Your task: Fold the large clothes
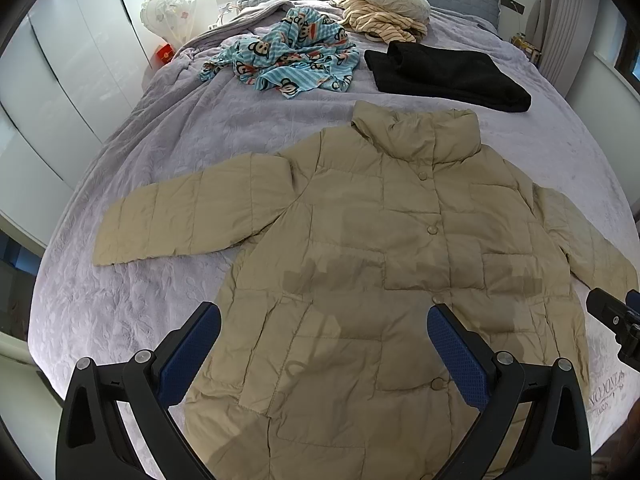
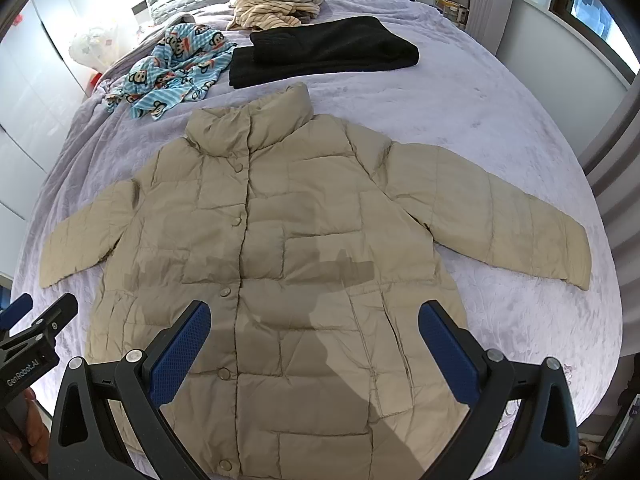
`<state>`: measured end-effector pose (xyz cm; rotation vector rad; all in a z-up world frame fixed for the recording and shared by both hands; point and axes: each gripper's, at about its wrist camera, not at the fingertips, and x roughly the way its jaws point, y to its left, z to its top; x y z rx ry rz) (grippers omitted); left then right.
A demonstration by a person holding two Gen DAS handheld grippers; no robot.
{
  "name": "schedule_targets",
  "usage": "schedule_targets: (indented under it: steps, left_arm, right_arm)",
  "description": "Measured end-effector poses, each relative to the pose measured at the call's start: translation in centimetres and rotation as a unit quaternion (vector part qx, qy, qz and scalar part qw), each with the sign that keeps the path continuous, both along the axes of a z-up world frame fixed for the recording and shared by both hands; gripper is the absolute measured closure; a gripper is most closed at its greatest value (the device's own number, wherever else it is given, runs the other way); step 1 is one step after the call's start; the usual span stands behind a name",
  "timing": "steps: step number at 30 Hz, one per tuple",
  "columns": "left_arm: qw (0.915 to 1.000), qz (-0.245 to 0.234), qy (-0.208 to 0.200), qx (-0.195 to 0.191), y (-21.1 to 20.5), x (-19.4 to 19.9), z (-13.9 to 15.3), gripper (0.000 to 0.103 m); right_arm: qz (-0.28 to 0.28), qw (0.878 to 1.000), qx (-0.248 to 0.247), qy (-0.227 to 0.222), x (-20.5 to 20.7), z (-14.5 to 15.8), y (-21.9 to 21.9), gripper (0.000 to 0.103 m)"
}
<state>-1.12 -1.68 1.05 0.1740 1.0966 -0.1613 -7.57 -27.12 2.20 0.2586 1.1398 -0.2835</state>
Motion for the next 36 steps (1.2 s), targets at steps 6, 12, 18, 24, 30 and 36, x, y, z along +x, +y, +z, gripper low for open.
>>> schedule_targets:
  steps: [6,12,18,24,30,36]
  left_arm:
    - [1.0000,0.000,0.001,-0.001,0.03,0.10,-0.06,0.000]
    - [1.0000,0.001,-0.001,-0.001,0.17,0.23,-0.16,0.000]
    - [1.0000,0.001,0.000,-0.001,0.15,0.23,-0.15,0.000]
    - [1.0000,0.001,0.000,0.000,0.14,0.24,-0.15,0.000]
    - [1.0000,0.001,0.000,-0.001,0.13,0.22,-0.15,0.000]
    - [1.0000,0.001,0.000,0.000,0.14,0.22,-0.16,0.000]
  right_arm:
    - [0.000,1.000,-0.001,0.000,0.00,-0.04,-0.01,0.000]
    - [0.000,1.000,-0.001,-0.001,0.02,-0.04,0.00,0.000]
    - [0.000,1.000,-0.001,0.000,0.03,-0.02,0.05,0.000]
    - [0.000,1.000,-0.001,-0.001,0.03,-0.02,0.07,0.000]
    - [0.000,1.000,-0.001,-0.001,0.05,-0.03,0.08,0.000]
    - [0.000,1.000,-0.001,-0.001,0.08,-0.05,0.12,0.000]
